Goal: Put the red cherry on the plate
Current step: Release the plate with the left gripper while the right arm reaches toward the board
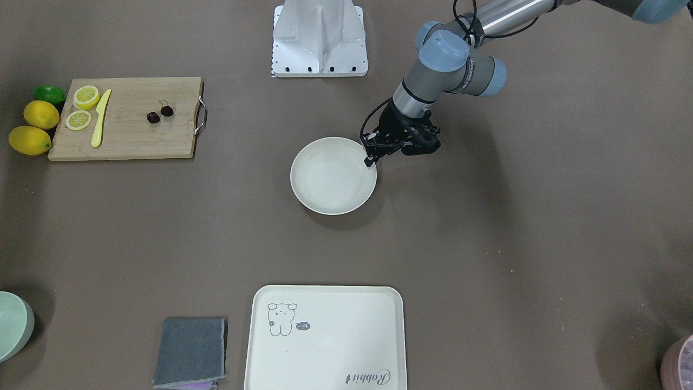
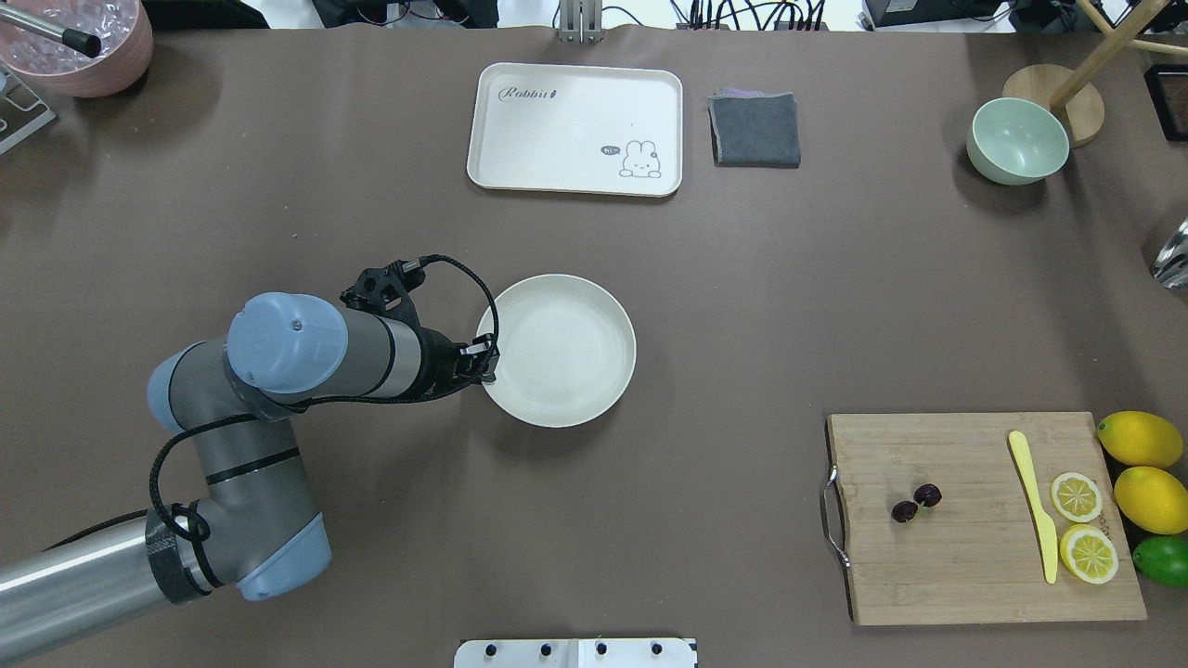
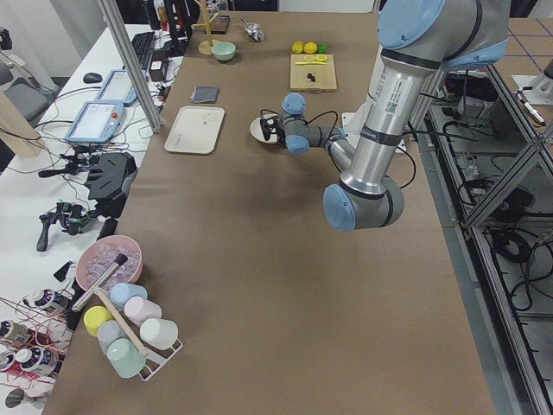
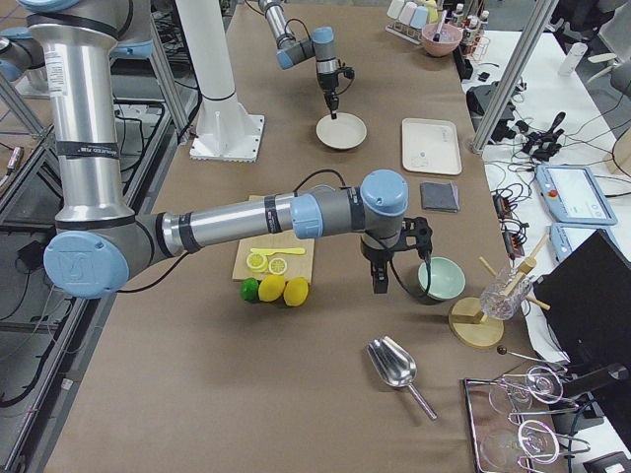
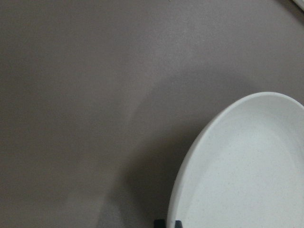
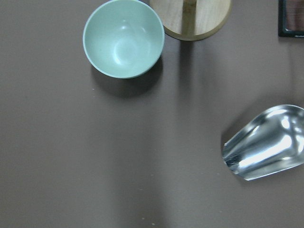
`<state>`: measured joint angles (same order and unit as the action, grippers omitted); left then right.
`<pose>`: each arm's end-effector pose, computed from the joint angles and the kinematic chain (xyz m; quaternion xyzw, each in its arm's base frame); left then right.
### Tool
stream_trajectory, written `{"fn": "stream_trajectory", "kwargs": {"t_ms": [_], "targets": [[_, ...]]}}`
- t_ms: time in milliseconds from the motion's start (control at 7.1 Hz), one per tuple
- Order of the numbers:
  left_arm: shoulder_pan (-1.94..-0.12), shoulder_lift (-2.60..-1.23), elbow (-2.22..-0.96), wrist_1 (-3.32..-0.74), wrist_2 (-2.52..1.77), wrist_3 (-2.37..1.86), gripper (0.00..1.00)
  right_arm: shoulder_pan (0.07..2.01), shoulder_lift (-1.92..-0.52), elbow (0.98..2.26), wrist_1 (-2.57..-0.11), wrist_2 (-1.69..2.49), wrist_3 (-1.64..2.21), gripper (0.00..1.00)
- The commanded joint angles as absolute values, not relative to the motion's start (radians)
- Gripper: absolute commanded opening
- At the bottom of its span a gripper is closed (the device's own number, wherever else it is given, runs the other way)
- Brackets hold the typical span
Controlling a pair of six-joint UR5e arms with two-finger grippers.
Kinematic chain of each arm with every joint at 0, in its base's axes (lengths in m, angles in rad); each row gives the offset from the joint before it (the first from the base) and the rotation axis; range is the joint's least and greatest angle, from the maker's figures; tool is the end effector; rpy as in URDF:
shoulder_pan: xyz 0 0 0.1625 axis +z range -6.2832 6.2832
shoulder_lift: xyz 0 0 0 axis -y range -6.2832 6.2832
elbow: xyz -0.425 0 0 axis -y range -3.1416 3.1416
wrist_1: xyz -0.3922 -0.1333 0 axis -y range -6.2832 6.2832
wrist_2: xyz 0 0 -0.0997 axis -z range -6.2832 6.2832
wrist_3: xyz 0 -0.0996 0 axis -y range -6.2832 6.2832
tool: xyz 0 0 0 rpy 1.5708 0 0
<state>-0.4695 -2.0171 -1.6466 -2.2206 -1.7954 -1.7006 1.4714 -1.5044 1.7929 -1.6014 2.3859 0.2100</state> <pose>0.5308 -0.3939 0.2961 0.0009 0.5574 -0.1852 0.8093 0.0091 -0.5215 0.5156 0.0561 -0.4066 -0.0006 0.9119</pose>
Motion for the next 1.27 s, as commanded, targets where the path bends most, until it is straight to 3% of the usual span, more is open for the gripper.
{"fn": "stream_trajectory", "kwargs": {"t_ms": [0, 141, 282, 423, 563, 1127], "targets": [[-0.468, -2.016, -1.640, -2.206, -1.795, -1.692, 0.00, 1.276, -1.457, 1.912, -1.594, 2.323, 0.507, 1.00], [-0.468, -2.017, -1.640, -2.192, -1.796, -1.687, 0.15, 1.179, -1.442, 1.917, -1.516, 2.274, 0.640, 1.00], [-0.471, -2.017, -1.643, -2.177, -1.796, -1.687, 0.51, 1.102, -1.445, 1.914, -1.405, 2.213, 0.788, 1.00], [-0.479, -2.019, -1.649, -2.175, -1.796, -1.687, 0.79, 1.050, -1.443, 1.917, -1.376, 2.191, 0.845, 1.00], [-0.507, -2.020, -1.655, -2.175, -1.802, -1.686, 0.98, 1.020, -1.443, 1.917, -1.376, 2.184, 0.851, 1.00], [-0.728, -1.982, -1.646, -2.168, -1.901, -1.336, 0.98, 0.748, -1.538, 2.067, -1.325, 2.004, 1.220, 1.00]]}}
